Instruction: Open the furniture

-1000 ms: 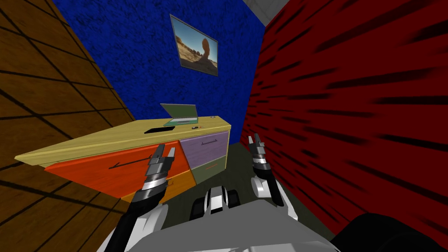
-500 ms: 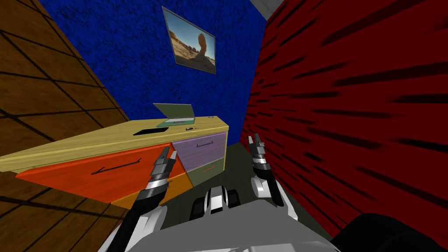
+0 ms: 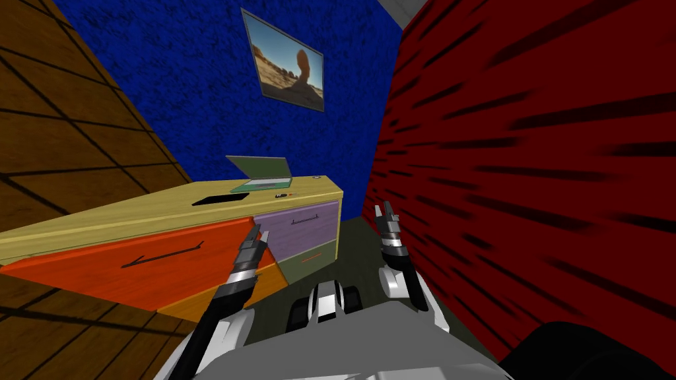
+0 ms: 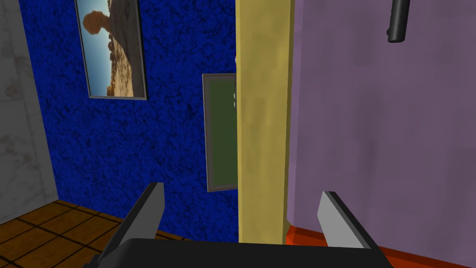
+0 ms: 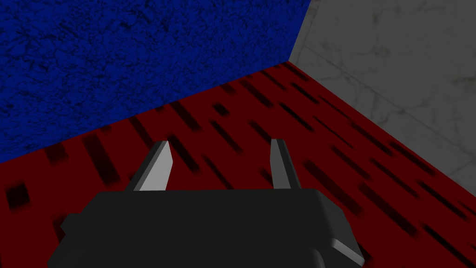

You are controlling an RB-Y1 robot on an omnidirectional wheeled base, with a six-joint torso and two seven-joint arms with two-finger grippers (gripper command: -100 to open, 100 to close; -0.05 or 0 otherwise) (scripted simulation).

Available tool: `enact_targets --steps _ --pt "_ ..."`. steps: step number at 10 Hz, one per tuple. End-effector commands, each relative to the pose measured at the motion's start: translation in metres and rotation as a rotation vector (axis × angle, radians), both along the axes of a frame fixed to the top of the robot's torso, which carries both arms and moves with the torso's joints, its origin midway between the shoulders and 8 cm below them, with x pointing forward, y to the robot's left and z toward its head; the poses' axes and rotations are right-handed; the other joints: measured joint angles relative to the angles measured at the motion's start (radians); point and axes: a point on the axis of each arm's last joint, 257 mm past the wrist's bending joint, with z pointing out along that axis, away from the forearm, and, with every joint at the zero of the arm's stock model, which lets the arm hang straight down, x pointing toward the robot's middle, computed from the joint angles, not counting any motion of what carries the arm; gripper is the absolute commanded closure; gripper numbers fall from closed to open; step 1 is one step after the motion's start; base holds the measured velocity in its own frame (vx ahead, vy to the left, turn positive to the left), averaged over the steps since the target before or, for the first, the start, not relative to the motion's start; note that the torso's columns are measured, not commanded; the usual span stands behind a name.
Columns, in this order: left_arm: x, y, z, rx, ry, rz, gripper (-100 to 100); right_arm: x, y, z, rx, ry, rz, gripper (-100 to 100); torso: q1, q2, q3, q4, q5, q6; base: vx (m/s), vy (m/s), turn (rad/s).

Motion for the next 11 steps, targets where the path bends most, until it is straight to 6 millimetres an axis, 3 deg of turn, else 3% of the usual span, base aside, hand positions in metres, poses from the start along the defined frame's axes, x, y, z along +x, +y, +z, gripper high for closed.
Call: enact_targets --steps 1,7,11 --pt "0.006 0.008 -0.023 0.005 0.056 0.012 -100 0.000 0.000 0.000 0.000 0.000 0.000 0 0.001 0.001 0.001 0.000 0.000 0.000 0.051 -0.095 0.025" --pt "0.016 0.021 -0.075 -0.031 0.170 0.056 -100 0.000 0.000 0.000 0.000 0.000 0.000 0 0.002 0.002 0.001 0.001 0.001 0.000 0.060 -0.108 0.030" --pt "0.018 0.016 -0.093 -0.115 0.195 0.090 -100 0.000 0.000 0.000 0.000 0.000 0.000 0 0.002 0.001 0.000 0.000 0.001 0.000 0.035 -0.064 0.015"
